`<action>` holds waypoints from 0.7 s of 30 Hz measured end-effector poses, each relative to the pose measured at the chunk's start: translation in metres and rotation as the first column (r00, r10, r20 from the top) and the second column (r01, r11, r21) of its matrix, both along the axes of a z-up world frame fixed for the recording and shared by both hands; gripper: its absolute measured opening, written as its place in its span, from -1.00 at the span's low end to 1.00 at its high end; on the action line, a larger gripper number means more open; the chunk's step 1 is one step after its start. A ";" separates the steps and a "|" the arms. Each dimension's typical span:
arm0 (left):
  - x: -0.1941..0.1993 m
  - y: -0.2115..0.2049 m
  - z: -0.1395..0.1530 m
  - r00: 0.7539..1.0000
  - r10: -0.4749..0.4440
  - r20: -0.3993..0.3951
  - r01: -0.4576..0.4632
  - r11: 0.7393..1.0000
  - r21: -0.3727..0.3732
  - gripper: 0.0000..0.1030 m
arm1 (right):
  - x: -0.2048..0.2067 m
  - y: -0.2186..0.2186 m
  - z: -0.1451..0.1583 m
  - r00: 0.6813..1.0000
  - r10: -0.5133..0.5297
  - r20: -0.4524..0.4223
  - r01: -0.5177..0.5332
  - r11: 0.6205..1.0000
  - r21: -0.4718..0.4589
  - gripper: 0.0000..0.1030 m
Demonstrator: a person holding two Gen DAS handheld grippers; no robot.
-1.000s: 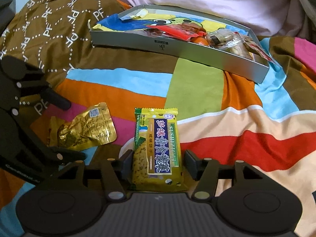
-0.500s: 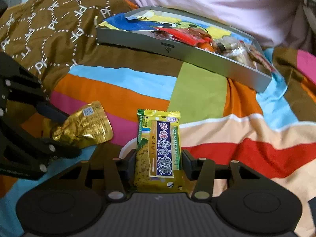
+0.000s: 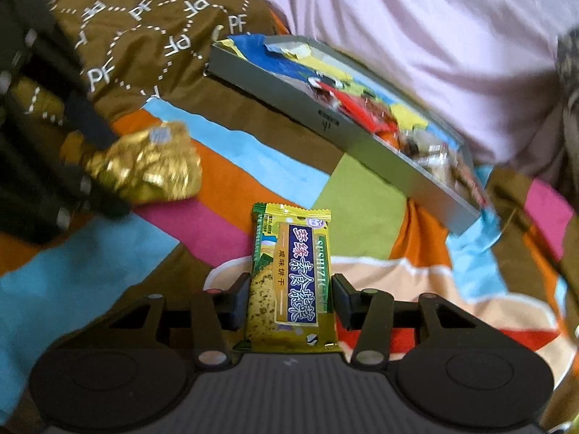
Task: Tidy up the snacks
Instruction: 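Carry the gold pack and biscuit pack into the grey tray and release both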
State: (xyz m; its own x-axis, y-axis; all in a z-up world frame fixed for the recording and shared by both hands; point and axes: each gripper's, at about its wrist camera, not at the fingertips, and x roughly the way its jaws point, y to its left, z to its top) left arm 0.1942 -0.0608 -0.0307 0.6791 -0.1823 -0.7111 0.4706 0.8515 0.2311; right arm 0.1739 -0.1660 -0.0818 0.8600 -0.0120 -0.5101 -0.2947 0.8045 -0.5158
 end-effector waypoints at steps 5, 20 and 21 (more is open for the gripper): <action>0.005 0.006 0.015 0.994 0.079 0.072 -0.075 0.996 -0.054 -0.10 | -0.005 0.000 0.008 0.995 0.001 0.101 0.000 1.000 -0.009 0.01; 0.088 0.015 0.074 0.921 0.352 0.166 -0.279 0.894 -0.350 -0.10 | 0.060 -0.008 0.076 0.938 0.001 0.346 -0.062 0.984 0.165 0.01; 0.097 0.012 0.076 0.918 0.360 0.168 -0.285 0.892 -0.351 -0.10 | 0.067 -0.011 0.078 0.938 -0.006 0.347 -0.061 0.981 0.182 0.01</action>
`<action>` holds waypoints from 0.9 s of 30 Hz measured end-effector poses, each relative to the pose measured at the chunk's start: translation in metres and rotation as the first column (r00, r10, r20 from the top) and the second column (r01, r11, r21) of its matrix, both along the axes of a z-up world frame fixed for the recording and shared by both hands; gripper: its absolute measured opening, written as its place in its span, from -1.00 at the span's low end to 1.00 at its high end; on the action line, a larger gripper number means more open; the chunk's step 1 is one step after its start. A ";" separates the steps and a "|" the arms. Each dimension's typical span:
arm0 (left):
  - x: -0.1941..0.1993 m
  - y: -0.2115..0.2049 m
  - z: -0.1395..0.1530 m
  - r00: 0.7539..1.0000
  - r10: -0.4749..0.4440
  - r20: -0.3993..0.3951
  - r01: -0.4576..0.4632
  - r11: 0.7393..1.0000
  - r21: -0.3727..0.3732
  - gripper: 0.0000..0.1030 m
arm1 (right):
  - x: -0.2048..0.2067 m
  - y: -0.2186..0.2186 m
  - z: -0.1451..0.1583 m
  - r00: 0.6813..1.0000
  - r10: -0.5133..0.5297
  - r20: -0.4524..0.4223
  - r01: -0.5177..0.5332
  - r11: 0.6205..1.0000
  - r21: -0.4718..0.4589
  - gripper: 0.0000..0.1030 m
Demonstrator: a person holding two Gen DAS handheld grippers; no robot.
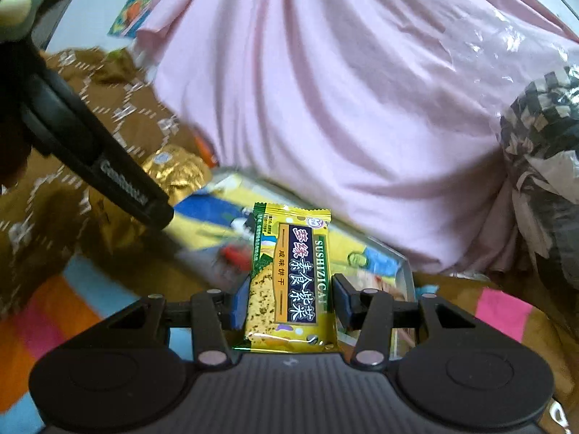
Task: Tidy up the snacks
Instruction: 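Carry the gold pack and biscuit pack into the grey tray and release both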
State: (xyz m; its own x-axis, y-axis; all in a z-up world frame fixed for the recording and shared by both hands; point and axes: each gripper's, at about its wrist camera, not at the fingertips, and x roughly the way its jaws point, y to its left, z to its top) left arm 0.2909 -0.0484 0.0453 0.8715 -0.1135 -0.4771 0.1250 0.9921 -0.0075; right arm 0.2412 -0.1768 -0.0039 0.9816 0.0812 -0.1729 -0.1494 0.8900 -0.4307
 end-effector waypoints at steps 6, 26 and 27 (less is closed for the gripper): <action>0.044 -0.014 -0.001 0.999 0.037 -0.032 -0.037 0.999 -0.020 -0.09 | 0.038 -0.022 0.007 1.000 -0.014 0.010 0.013 0.997 0.079 0.01; 0.107 -0.026 -0.034 0.982 0.133 -0.137 -0.143 0.988 -0.064 -0.03 | 0.100 -0.038 -0.008 0.998 0.050 -0.043 -0.038 0.972 0.232 0.04; 0.107 -0.026 -0.034 0.981 0.136 -0.135 -0.146 0.987 -0.068 0.00 | 0.099 -0.038 -0.009 0.998 0.049 -0.039 -0.039 0.971 0.234 0.09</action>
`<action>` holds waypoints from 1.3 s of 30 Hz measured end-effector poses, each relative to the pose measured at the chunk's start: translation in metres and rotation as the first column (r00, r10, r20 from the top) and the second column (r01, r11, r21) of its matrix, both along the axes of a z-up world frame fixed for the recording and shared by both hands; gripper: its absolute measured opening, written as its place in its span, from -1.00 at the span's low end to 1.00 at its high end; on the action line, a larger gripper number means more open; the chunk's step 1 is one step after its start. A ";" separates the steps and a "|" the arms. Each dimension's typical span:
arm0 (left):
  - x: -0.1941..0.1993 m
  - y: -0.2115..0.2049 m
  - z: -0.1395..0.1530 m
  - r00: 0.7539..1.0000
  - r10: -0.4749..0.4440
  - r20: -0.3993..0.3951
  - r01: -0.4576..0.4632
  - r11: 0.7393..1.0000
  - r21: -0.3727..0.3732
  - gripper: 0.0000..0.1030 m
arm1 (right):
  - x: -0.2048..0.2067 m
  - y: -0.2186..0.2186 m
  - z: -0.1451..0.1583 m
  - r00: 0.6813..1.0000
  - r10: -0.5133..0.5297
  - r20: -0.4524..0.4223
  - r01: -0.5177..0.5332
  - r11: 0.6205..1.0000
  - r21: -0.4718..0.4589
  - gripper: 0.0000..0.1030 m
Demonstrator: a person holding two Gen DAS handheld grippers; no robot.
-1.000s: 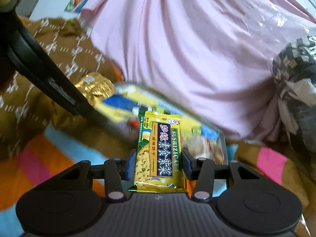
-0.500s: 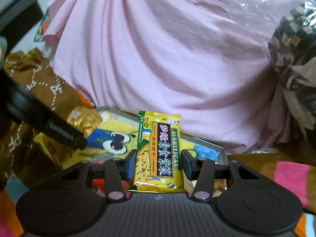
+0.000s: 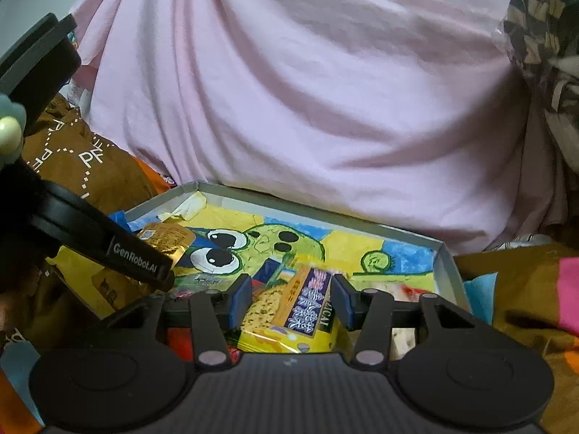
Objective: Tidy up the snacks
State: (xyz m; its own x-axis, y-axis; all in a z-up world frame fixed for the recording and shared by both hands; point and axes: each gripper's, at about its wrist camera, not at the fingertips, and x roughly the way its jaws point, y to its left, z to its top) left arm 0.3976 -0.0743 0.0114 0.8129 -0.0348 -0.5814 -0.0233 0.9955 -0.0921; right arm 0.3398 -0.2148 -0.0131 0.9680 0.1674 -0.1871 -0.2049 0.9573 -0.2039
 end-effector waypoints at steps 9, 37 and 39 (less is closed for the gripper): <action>-0.015 0.006 0.011 0.998 0.024 0.053 -0.021 0.999 -0.042 0.55 | -0.010 -0.003 0.005 1.000 -0.014 0.022 0.014 0.999 0.030 0.58; -0.151 0.012 0.068 0.971 0.091 0.219 -0.074 0.994 -0.087 0.98 | -0.120 -0.047 0.061 0.996 -0.086 0.026 0.076 0.962 0.263 0.99; -0.162 0.013 0.069 0.970 0.090 0.224 -0.072 0.994 -0.086 0.98 | -0.128 -0.046 0.061 0.996 -0.087 0.030 0.076 0.962 0.261 1.00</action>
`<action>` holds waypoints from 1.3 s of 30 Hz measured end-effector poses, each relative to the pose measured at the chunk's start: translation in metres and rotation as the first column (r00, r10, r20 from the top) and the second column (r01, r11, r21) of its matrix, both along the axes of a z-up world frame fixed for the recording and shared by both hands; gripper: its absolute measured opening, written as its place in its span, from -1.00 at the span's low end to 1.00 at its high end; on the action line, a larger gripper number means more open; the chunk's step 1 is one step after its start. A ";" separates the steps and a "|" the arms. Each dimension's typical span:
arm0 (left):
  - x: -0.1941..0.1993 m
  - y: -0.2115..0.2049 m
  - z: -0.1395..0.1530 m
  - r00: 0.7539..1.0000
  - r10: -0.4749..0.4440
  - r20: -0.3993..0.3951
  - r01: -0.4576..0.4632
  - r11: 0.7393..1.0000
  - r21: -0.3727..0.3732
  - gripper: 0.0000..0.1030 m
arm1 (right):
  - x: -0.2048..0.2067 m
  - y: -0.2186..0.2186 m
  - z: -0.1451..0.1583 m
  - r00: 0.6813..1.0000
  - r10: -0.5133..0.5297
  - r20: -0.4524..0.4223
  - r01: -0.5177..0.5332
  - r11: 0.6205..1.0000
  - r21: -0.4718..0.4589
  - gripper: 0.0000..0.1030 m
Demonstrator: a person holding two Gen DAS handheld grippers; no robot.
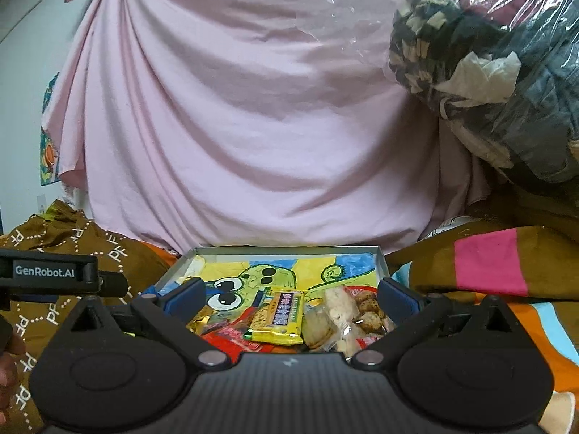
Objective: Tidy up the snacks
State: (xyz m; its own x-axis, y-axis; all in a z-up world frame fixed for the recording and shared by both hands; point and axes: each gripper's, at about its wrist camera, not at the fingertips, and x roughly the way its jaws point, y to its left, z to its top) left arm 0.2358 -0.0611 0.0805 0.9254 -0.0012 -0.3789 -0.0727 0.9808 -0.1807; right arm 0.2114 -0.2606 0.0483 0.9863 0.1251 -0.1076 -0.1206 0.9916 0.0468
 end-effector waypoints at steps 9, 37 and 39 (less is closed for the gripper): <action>-0.045 0.004 0.004 1.000 0.008 0.022 -0.009 1.000 0.010 0.98 | -0.037 0.003 0.002 1.000 -0.001 0.018 0.001 1.000 -0.005 1.00; -0.157 0.018 -0.041 0.997 0.038 0.071 -0.041 0.998 0.040 0.98 | -0.135 0.014 -0.031 1.000 -0.010 -0.028 0.010 1.000 -0.003 1.00; -0.160 0.020 -0.048 0.998 0.036 0.060 -0.038 0.998 0.040 0.98 | -0.140 0.017 -0.035 0.999 -0.015 -0.035 0.014 1.000 -0.014 1.00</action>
State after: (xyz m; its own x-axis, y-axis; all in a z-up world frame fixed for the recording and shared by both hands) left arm 0.0763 -0.0415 0.0329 0.9454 0.0480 -0.3225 -0.0997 0.9843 -0.1456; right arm 0.0713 -0.2441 0.0135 0.9836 0.1092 -0.1438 -0.1049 0.9938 0.0371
